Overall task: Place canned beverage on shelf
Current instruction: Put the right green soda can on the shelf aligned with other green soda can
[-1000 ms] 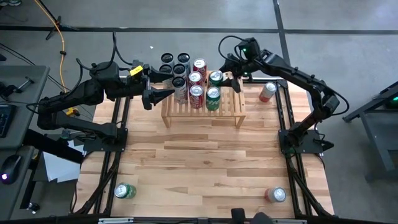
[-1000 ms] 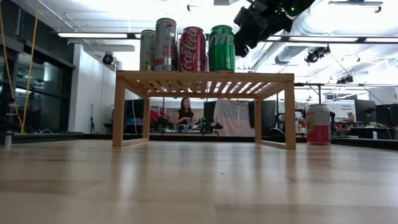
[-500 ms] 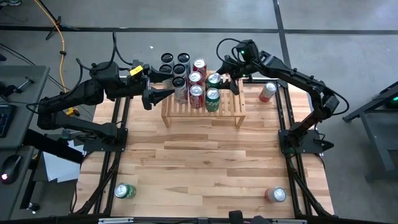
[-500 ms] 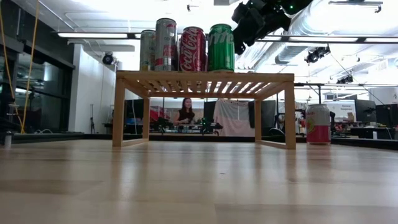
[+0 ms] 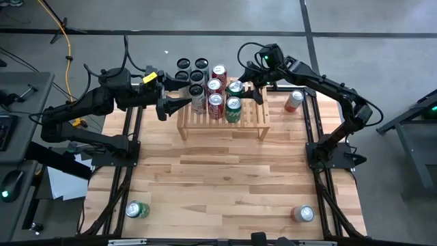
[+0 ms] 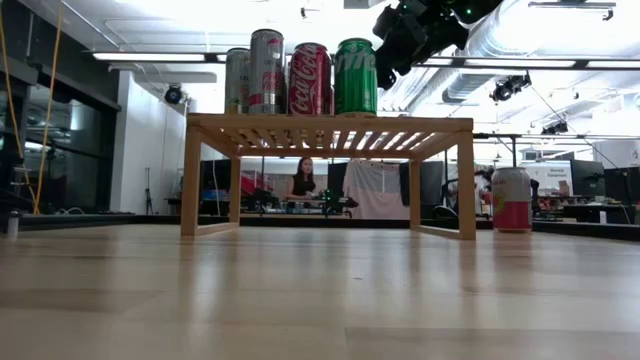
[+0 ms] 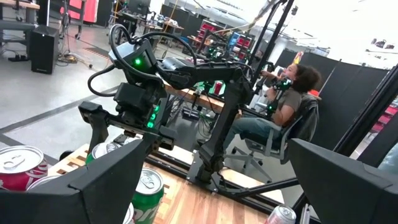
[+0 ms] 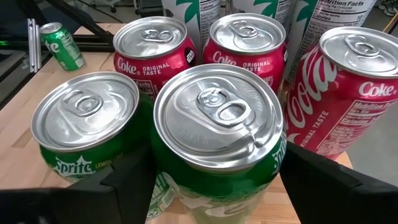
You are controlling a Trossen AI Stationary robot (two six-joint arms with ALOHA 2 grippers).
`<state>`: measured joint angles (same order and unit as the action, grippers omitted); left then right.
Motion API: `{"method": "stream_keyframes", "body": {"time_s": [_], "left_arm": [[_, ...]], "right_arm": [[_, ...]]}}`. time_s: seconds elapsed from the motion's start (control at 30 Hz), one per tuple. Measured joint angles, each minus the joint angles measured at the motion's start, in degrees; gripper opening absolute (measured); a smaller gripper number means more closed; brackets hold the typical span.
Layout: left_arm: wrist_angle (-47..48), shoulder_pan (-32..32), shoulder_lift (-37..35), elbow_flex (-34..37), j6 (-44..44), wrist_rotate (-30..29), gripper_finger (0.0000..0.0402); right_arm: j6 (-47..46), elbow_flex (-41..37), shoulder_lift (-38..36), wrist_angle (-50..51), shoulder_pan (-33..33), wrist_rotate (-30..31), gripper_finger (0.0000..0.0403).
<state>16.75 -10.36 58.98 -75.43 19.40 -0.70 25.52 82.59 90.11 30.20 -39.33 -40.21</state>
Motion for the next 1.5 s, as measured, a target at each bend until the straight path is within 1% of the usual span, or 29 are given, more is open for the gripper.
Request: {"method": "stream_keyframes", "body": {"time_s": [0.5,0.63,0.8,1.03,1.5], "left_arm": [[0.13,0.0,0.0,0.01,0.0,0.01,0.0388],[0.15,0.0,0.0,0.01,-0.01,0.01,0.0388],[0.17,-0.01,0.0,0.01,-0.02,0.01,0.0388],[0.2,0.0,0.0,0.01,-0.09,0.01,0.0388],[0.22,0.01,0.0,0.01,-1.52,0.03,0.0388]], "right_arm": [[-0.32,0.02,-0.07,0.44,0.0,0.22,0.0287],[0.39,0.0,-0.09,0.42,0.0,2.38,0.0287],[0.11,0.0,0.34,0.13,0.04,6.86,0.0287],[-1.62,0.3,3.34,-2.25,0.47,5.51,0.0287],[-4.28,0.11,3.13,-2.86,-0.13,6.16,0.0287]]}}
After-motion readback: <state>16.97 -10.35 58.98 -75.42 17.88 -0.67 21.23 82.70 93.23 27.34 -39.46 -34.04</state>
